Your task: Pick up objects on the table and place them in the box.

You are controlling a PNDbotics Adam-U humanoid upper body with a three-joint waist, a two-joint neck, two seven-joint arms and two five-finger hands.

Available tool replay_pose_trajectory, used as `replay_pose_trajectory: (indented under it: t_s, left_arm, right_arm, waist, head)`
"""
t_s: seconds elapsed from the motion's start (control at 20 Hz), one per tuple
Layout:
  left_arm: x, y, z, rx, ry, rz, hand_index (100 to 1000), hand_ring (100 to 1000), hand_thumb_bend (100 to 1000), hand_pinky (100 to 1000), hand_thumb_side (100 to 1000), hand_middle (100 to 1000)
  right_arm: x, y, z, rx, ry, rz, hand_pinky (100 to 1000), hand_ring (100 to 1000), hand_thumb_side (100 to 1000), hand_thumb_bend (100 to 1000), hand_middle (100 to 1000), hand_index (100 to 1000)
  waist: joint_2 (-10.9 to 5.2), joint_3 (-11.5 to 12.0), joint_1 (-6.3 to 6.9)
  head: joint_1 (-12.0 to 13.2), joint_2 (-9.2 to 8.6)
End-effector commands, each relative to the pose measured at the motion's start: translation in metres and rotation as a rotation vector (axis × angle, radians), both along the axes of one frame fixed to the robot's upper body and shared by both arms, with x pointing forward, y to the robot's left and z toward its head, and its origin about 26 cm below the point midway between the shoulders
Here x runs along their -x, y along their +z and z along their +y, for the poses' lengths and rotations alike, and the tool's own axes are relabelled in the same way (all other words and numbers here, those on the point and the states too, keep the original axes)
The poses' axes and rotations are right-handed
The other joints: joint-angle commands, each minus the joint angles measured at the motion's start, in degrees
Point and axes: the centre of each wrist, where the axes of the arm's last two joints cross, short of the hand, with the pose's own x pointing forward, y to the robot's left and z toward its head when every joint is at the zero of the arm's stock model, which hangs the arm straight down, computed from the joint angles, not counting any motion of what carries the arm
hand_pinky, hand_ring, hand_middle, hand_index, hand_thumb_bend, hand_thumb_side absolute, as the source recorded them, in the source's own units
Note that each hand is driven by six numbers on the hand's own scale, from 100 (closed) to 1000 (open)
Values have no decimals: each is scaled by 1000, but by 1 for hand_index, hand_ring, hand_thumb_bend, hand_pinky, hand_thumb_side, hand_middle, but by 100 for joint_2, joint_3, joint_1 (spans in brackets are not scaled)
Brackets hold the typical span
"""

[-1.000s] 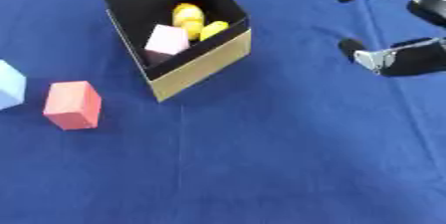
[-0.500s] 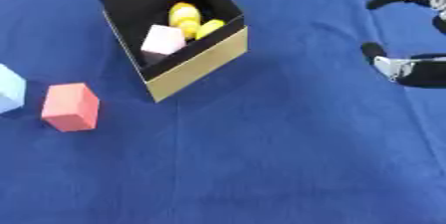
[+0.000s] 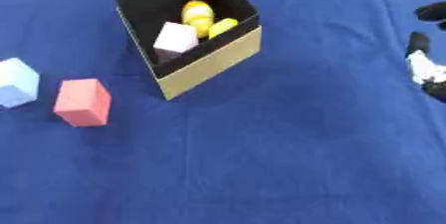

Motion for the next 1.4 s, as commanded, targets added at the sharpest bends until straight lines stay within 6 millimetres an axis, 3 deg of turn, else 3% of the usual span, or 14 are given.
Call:
replay_pose_trajectory:
  t_s: [0.05,0.3,0.6,1.4]
  left_arm:
    - [0,18,6,-58,24,-13,933,861,552,912,469,840]
    - [-9,25,13,-74,42,47,919,857,524,919,408,834]
    - [-19,30,21,-74,59,127,912,862,551,920,360,836]
    - [-39,23,35,-87,133,176,910,854,619,924,335,831]
  right_arm:
    - [1,-4,7,-70,51,-30,747,775,414,100,681,760]
    - [1,-14,15,-124,87,-29,742,768,419,100,673,755]
    - [-1,-15,19,-149,108,-34,739,764,424,100,668,753]
    - [-4,-12,22,-207,104,-81,734,753,425,100,656,743]
  waist:
    - [-99,-3,-10]
    - [-94,-28,24]
    - [-26,-84,47]
    - [130,-224,58]
  head:
    - [53,-12]
    - [67,-34]
    - [43,-100]
    - [198,-226]
